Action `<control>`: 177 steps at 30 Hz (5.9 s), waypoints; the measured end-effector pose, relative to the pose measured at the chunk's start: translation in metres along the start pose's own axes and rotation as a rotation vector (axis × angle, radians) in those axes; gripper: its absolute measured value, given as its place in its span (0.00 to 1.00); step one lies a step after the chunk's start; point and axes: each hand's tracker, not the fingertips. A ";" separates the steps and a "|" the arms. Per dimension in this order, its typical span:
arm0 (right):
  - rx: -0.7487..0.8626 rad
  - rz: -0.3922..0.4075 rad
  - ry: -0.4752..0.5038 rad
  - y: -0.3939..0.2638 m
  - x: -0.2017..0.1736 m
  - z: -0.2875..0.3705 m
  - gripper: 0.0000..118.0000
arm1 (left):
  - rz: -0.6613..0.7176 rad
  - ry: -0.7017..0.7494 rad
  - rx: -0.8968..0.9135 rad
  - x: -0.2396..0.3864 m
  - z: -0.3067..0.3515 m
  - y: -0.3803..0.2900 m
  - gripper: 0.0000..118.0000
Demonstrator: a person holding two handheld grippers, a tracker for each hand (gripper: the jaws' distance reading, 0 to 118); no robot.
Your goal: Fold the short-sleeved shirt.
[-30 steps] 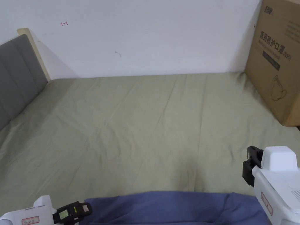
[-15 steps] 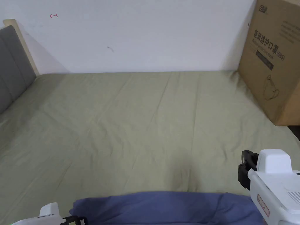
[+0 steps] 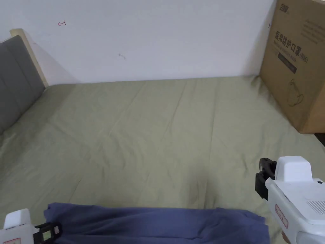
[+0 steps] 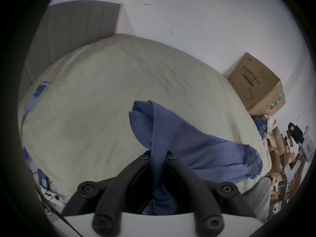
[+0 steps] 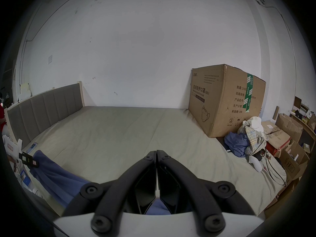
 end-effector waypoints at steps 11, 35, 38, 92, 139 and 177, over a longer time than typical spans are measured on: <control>0.003 -0.028 0.011 -0.007 0.010 0.008 0.00 | -0.135 -0.020 -0.035 0.108 0.009 0.010 0.08; -0.013 -0.056 -0.061 -0.014 0.050 0.024 0.00 | -0.271 -0.217 -0.226 0.265 -0.094 -0.058 0.72; -0.007 -0.060 -0.061 -0.013 0.049 0.023 0.00 | -0.284 -0.220 -0.112 0.258 -0.067 -0.044 0.72; -0.030 -0.052 -0.026 -0.011 0.037 0.017 0.00 | 0.083 -0.282 -0.206 0.098 -0.090 -0.023 0.87; -0.032 -0.069 0.012 -0.014 0.037 0.016 0.00 | -0.276 -0.182 -0.092 0.206 -0.011 0.011 0.08; -0.046 -0.087 -0.038 -0.020 0.057 0.027 0.00 | -0.364 -0.236 0.011 0.246 -0.068 -0.043 0.03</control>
